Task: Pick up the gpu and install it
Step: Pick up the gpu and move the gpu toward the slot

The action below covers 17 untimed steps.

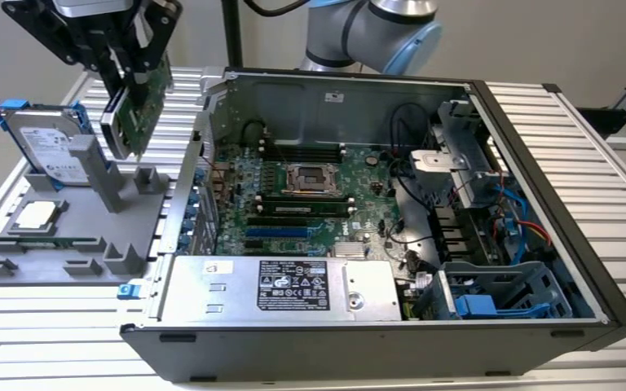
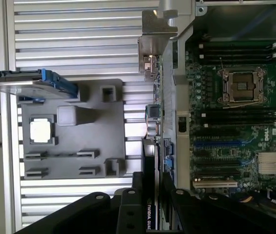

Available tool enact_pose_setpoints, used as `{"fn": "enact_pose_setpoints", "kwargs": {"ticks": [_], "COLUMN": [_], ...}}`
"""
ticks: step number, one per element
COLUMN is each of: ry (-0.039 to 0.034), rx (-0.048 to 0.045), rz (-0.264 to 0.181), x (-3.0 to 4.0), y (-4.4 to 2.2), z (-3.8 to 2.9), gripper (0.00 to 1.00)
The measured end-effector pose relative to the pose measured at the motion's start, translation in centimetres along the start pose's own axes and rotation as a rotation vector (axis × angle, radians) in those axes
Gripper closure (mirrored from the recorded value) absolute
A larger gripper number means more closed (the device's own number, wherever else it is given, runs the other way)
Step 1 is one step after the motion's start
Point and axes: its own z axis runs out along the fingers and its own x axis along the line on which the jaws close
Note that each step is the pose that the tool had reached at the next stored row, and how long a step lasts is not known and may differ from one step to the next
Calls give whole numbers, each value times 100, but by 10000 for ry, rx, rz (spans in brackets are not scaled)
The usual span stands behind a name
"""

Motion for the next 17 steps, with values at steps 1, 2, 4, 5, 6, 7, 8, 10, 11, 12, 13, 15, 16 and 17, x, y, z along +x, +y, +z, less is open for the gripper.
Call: {"fn": "enact_pose_setpoints", "kwargs": {"ticks": [1, 2, 4, 5, 6, 7, 8, 10, 11, 12, 13, 15, 16, 17], "ry": [0, 0, 0, 0, 0, 1, 0, 1, 0, 1, 1, 1, 1, 1], "rx": [0, 0, 0, 0, 0, 0, 0, 0, -1, 0, 0, 0, 0, 0], "rz": [-1, -2, -4, -6, -7, -9, -10, -13, -15, -16, -18, -22, -24, -26], "x": [-12, -24, -46, -57, -70, -81, -92, -115, -126, -137, -149, -173, -185, -193], "y": [1, 1, 2, 3, 3, 4, 4, 5, 6, 6, 7, 8, 8, 9], "z": [0, 0, 0, 0, 0, 0, 1, 0, 1, 1, 1, 1, 1, 1], "gripper": [100, 100, 100, 100, 100, 100, 100, 100, 100, 100, 100, 100, 100, 100]}}
